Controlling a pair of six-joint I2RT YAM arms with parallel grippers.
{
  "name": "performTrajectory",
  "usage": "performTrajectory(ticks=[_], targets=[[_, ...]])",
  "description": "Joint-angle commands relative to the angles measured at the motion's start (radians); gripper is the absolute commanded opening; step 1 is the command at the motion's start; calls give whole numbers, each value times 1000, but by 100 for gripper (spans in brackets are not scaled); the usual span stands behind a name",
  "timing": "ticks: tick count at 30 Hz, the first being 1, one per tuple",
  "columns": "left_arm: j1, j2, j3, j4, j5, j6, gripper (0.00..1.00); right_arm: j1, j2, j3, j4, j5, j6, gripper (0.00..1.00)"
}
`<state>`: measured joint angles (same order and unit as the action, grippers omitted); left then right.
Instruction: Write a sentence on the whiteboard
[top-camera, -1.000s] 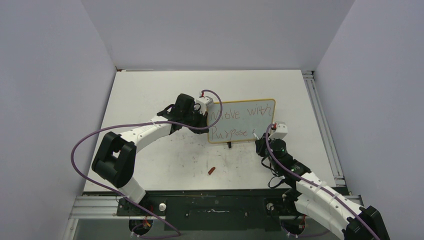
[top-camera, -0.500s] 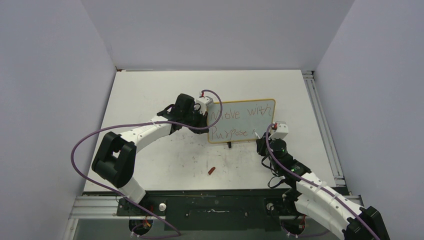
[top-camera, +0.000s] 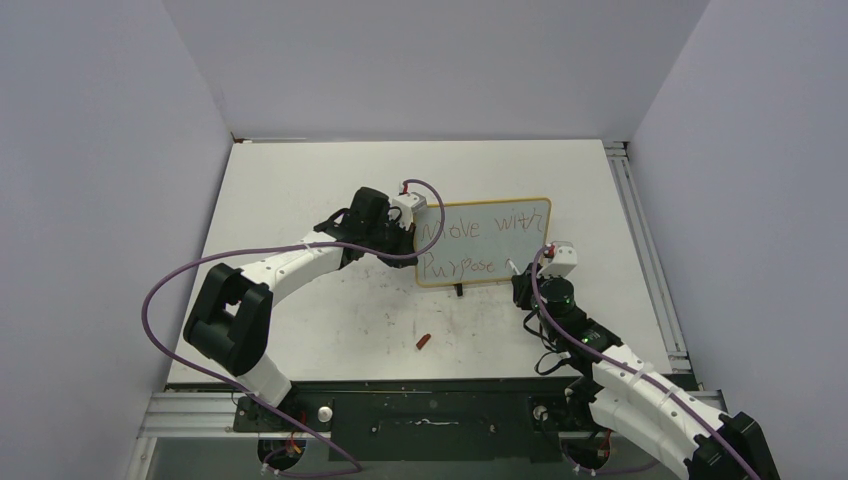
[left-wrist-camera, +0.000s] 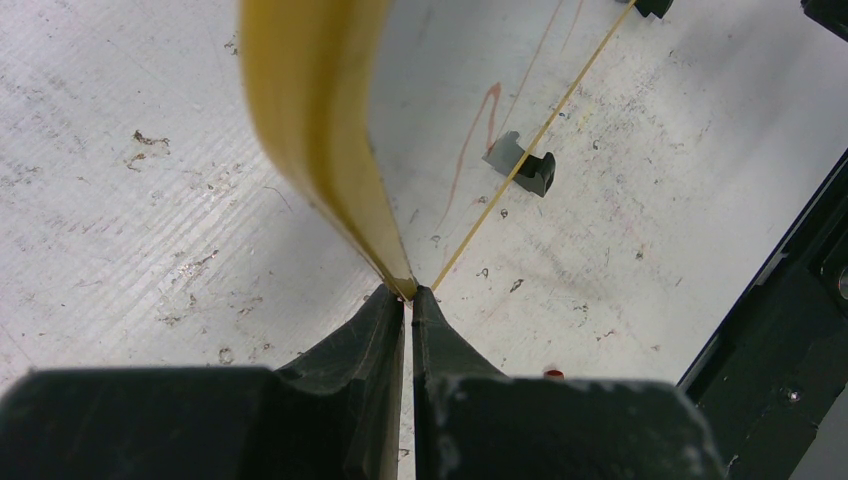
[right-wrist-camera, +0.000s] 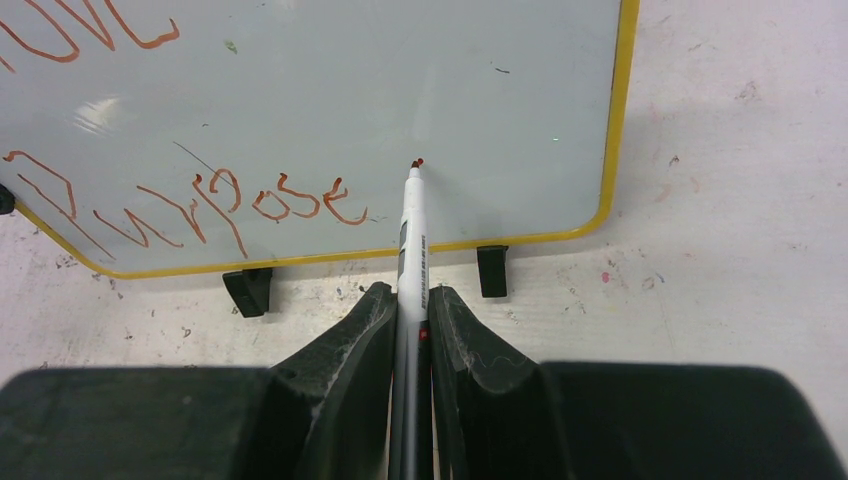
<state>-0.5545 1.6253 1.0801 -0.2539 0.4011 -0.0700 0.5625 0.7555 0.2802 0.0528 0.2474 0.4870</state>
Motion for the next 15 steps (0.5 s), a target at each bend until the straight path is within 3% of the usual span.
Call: performTrajectory(ticks=[1, 15], targets=[[1, -36, 57, 20, 24, 1, 0, -6, 4, 19, 52, 32, -2, 5], [1, -39, 57, 19, 23, 1, 0, -13, -14, 18, 3, 87, 20, 5]])
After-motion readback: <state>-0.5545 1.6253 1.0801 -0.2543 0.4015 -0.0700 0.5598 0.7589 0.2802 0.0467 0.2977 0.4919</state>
